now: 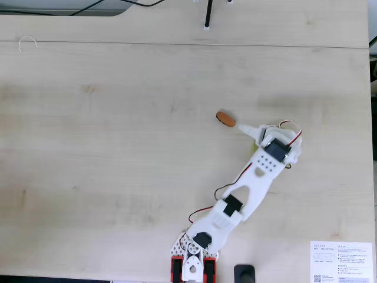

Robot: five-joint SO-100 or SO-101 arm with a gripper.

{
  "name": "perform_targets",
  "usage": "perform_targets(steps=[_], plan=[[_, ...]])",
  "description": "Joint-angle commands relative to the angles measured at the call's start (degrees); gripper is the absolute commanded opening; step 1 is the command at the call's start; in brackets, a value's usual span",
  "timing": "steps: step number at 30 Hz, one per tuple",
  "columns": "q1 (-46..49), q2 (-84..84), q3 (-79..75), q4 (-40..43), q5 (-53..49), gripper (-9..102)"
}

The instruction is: Grasp a cucumber and put it in the hole.

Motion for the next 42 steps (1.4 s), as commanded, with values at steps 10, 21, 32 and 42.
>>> perform_targets(steps=[10,21,32,42], plan=[[-7.9,31.3,21.2,4.3,-0.2,50],[-13.7,53.2,49.1,1.3,1.1,44],[-15.6,72.2,77.2,-3.8,1.1,32],[-15.8,87.4,98.3,-5.7,0.9,25]])
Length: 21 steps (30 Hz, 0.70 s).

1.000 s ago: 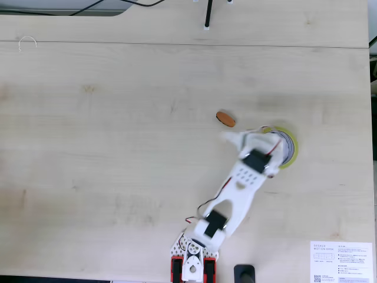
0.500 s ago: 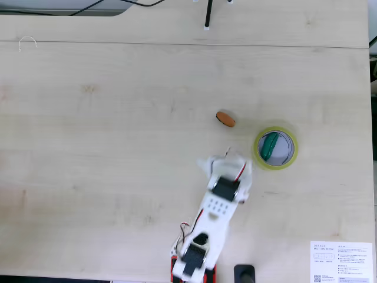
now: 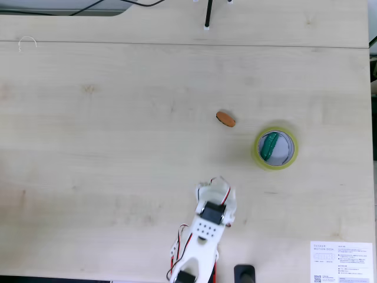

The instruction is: Grasp a cucumber and put it in the hole.

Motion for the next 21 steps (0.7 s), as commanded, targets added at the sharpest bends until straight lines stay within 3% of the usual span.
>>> perform_targets(steps=[1,5,9,21], plan=[[-0.3,7.6,6.4,-1.1,0.2,25],[-1.1,11.9,11.2,-1.8,0.5,21],[-2.4,11.3,11.8,-3.3,0.5,10],[-2.5,27.9,32.2,-13.7,0.5,9]])
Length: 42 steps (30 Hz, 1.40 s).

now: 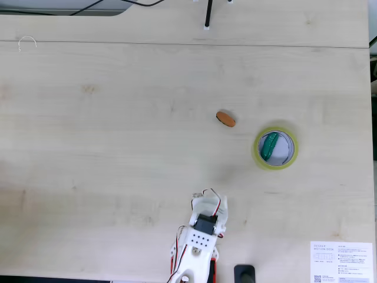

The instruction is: Grasp a cucumber and put it in the hole.

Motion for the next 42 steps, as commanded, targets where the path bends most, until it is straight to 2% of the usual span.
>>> perform_targets(steps=[1,13,19,24,32,36,42], plan=[[-0.2,8.6,5.1,-2.6,0.5,9],[-0.4,27.5,19.8,-1.7,7.6,10],[-0.6,27.9,22.8,-2.4,8.8,9],[-0.7,27.9,25.8,-2.5,9.8,0],[-4.5,27.9,26.1,-5.7,15.5,0],[-4.7,27.9,26.1,-2.3,15.5,0],[-4.7,27.7,26.1,-2.2,15.5,0]])
